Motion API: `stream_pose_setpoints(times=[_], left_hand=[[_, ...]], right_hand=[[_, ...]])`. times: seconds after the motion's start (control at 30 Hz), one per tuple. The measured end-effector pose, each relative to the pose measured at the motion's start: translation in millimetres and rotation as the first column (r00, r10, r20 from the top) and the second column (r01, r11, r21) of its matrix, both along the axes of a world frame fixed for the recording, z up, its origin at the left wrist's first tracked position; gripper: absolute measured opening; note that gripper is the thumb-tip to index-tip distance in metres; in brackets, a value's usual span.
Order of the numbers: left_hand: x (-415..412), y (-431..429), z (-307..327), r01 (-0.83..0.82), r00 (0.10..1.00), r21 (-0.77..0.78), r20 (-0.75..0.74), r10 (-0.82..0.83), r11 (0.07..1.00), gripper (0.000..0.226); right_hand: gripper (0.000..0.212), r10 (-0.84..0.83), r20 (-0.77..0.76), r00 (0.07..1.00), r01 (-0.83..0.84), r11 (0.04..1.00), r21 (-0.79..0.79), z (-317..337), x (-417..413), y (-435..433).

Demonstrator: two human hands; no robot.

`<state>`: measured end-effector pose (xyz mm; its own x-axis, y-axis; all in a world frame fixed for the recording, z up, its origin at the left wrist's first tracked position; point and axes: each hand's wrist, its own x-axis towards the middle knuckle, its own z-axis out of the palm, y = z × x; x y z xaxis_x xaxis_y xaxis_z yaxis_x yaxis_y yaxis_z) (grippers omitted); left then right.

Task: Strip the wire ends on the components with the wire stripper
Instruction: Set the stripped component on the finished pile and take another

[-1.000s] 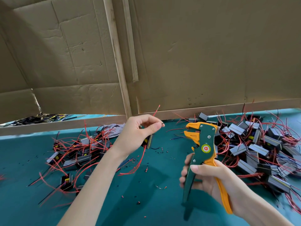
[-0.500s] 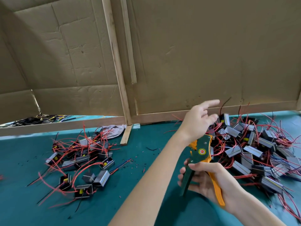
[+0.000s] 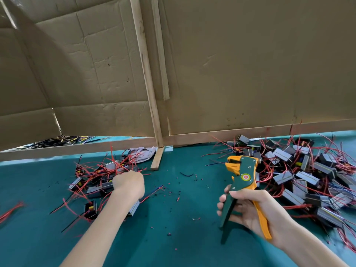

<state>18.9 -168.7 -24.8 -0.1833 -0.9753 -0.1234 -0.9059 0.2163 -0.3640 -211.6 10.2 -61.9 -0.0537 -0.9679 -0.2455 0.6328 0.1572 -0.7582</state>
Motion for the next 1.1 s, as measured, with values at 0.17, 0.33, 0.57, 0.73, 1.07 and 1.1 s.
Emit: stream_pose_setpoints(times=[0.17,0.33,0.57,0.73,1.07,1.1], left_hand=[[-10.4,9.5,-7.6,0.114,0.969,-0.093,-0.211,-0.131,0.989,0.020],[-39.5,16.5,-7.7,0.341,0.786,-0.011,-0.545,-0.292,0.940,0.010],[-64.4,10.6,-13.5,0.506,0.677,0.035,-0.635,-0.371,0.862,0.014],[-59.2,4.9,-14.4,0.576,0.610,0.060,-0.695,-0.380,0.815,0.015],[-55.7,12.2,-46.3,0.518,0.407,-0.114,-0.839,-0.362,0.848,0.010],[-56.5,13.4,-49.3,0.511,0.377,-0.138,-0.851,-0.366,0.849,0.011]], right_hand=[[0.030,-0.007,-0.006,1.000,0.007,1.000,-0.023,1.4,1.0,0.7],[0.034,0.004,-0.013,1.000,-0.005,0.997,-0.071,1.7,1.6,-0.3],[0.034,0.019,-0.007,1.000,-0.020,0.992,-0.126,1.5,-3.4,1.8],[0.041,0.023,0.006,1.000,-0.022,0.996,-0.082,-3.3,-6.0,-4.1],[0.034,0.011,-0.021,1.000,-0.012,0.997,-0.078,-7.4,-4.2,-6.8],[0.034,0.013,-0.024,1.000,-0.015,0.997,-0.079,-7.6,-3.9,-6.9]])
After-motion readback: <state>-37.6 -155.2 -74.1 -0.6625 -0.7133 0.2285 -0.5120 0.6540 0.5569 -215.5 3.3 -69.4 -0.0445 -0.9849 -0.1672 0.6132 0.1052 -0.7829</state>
